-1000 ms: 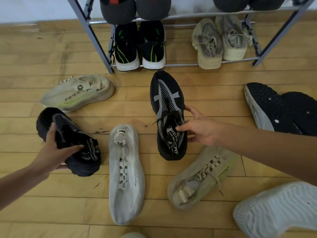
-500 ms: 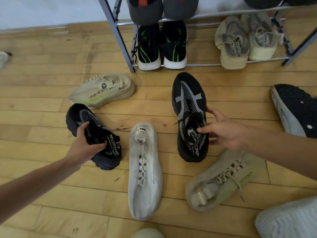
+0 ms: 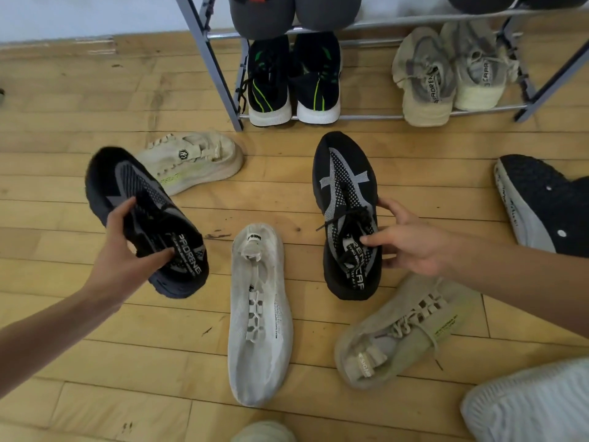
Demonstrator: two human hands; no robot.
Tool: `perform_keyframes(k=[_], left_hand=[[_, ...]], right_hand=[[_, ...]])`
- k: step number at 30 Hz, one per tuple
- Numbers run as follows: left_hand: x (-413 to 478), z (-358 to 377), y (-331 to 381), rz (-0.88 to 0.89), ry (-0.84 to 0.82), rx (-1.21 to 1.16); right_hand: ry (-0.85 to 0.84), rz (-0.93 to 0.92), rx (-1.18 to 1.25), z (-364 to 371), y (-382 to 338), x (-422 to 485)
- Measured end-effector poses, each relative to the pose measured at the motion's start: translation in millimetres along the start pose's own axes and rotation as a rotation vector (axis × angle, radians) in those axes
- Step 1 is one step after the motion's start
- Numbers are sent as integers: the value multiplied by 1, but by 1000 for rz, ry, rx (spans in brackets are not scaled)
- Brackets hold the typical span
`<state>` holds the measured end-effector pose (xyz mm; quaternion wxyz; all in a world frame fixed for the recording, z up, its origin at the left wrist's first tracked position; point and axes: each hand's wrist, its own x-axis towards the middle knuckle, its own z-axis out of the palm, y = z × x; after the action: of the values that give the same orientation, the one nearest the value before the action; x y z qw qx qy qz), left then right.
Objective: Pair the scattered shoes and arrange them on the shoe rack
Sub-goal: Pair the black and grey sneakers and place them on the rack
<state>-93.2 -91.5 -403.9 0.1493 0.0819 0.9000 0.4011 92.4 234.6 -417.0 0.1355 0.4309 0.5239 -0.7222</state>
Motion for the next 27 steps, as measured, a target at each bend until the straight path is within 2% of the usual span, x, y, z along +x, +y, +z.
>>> perform_keyframes(k=[3,7,11,16,20,27], left_hand=[[9,-12,21,117,-68,-94],[16,-11,54,183,-319,-228],[12,26,88,250,-546,-317],[9,84,117,400,-724,-272],[8,99,125,387,-805,-292],[8,105,134,365,-821,-298]], right_hand=[[8,-4,13,-5,-2,-1],[-13,-10,57,-10,-4,-5],[-36,-42,71,-16,-8,-13],[-87,-90,123,-23,-19,-23],[-62,-124,143,-36,-23,-27],[-58,-147,147,-43,-26,-30]])
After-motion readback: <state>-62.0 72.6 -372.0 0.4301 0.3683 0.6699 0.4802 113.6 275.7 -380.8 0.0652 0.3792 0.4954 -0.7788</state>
